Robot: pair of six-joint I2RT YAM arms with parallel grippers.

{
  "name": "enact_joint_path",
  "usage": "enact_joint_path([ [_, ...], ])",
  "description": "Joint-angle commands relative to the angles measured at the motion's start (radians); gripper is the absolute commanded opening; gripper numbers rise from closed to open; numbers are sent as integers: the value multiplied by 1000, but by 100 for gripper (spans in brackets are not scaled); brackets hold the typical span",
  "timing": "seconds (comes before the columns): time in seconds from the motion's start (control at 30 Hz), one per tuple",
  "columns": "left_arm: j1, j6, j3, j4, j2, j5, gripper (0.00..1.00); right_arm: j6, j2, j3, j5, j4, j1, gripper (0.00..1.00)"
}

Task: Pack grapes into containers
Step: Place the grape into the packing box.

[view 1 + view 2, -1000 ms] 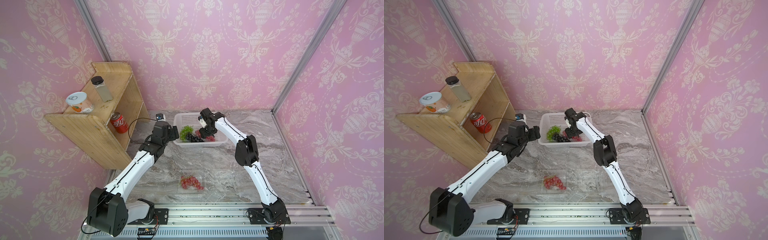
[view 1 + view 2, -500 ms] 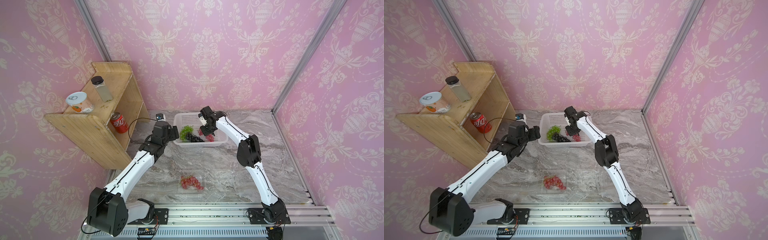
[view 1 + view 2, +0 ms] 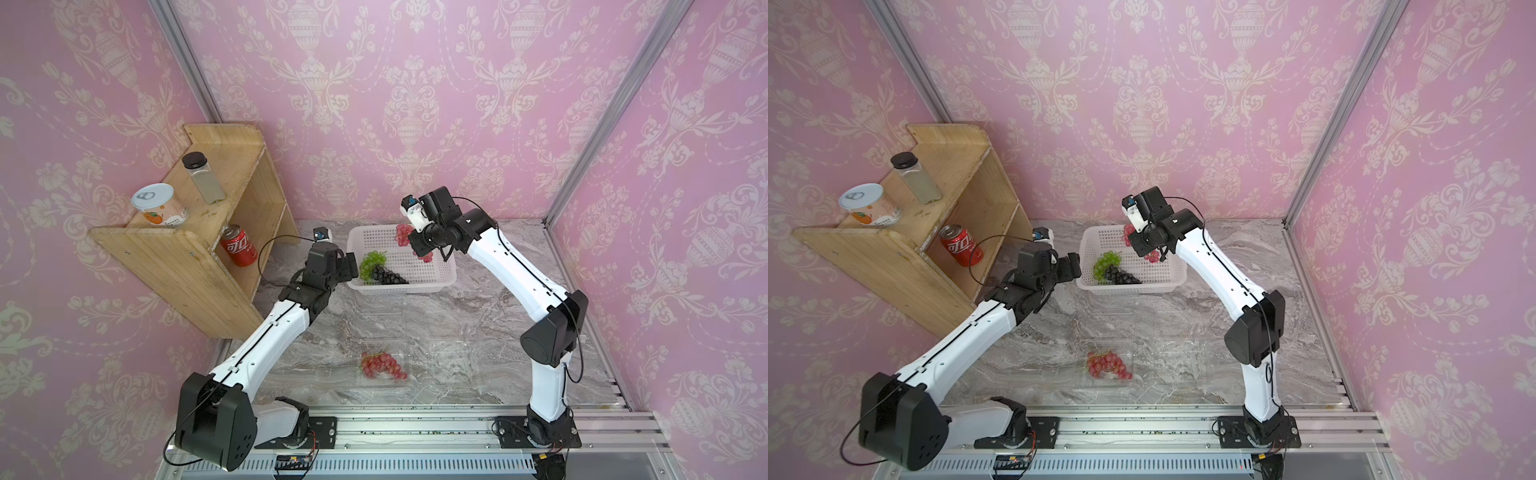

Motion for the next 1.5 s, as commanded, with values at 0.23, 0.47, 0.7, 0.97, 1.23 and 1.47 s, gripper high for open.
enact_joint_path([
  [0.23, -9, -86, 4, -93, -65, -11, 87, 107, -319, -452, -178, 79, 246, 0],
  [0.47, -9, -86, 1, -141, -115, -25, 87, 188, -326, -623, -226, 145, 393, 0],
  [0.7, -9, -93, -28, -145, -161, -33, 87, 186, -241, -661, -232, 186, 472, 0],
  [0.97, -9, -95, -43, -148, -173, -31, 87, 194, -165, -673, -260, 221, 498, 0],
  [1.23, -9, -92, -47, -143, -172, -24, 87, 196, -114, -703, -240, 237, 500, 18],
  [1.47, -9, -86, -48, -142, -176, -21, 87, 199, -184, -711, -217, 230, 488, 59],
])
